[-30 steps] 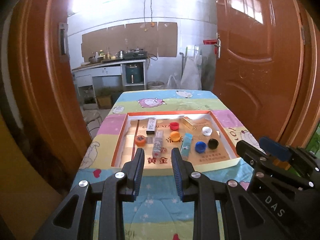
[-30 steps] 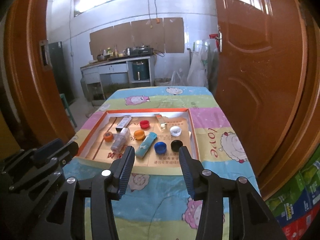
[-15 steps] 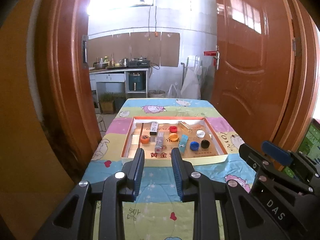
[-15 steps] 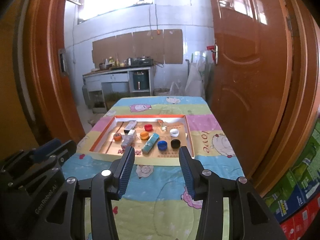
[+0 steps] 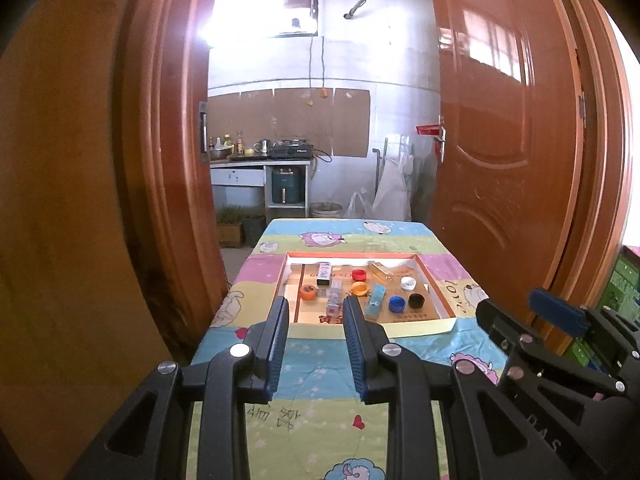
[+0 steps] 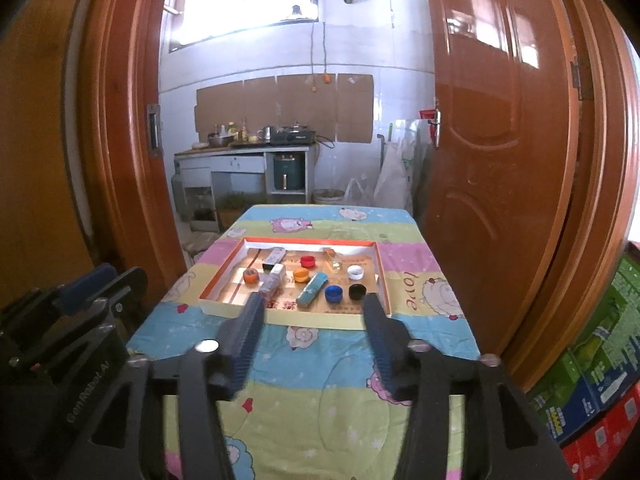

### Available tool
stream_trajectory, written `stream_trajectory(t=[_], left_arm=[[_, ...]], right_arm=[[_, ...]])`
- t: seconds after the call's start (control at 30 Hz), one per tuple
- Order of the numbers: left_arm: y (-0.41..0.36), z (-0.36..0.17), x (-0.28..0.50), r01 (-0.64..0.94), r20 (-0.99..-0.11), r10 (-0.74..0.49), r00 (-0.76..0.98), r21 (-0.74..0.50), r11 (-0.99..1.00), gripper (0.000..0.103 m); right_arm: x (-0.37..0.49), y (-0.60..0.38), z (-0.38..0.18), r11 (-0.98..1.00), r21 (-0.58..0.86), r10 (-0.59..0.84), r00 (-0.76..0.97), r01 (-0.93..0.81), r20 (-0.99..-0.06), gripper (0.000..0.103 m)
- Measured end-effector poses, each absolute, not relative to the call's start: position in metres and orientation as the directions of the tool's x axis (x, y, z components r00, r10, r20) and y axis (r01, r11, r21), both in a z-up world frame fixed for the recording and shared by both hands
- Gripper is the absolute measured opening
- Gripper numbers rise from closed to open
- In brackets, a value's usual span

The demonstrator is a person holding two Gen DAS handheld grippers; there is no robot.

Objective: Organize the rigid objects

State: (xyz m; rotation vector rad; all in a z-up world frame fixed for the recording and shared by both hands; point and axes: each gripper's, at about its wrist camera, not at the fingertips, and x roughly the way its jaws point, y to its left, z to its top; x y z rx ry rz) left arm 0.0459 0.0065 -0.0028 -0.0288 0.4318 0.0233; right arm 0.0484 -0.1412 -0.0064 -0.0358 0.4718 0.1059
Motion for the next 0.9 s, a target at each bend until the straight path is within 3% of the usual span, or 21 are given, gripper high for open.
stream_trajectory(t=[0.3,0.53,0.9], left_arm=[[0.01,-0.0023,0.0391,-0.04,-0.41,0.025,0.912,-0.028,0.999,0.028],[0.0111,-0.0024,0.0371,-0.039,-0.408,0.023,0.913,-0.03,0.999,0.028],[0.0115,-0.0027,0.0353,-0.037,-0.409,0.023,0.912,-0.028,0.999,0.028]], right_arm=[[0.0428,-0.1388,-0.0055,0.994,-0.024,0.086,0.891,-0.109,-0.446,0.062],[0.0413,-0.1402,-0.0051,0.995,-0.023,0.075,0.894,-0.095,-0.442,0.075],[0.0394,-0.1385,-0.0044,0.995,-0.028,0.074,0.896,-0.095,-0.439,0.075]])
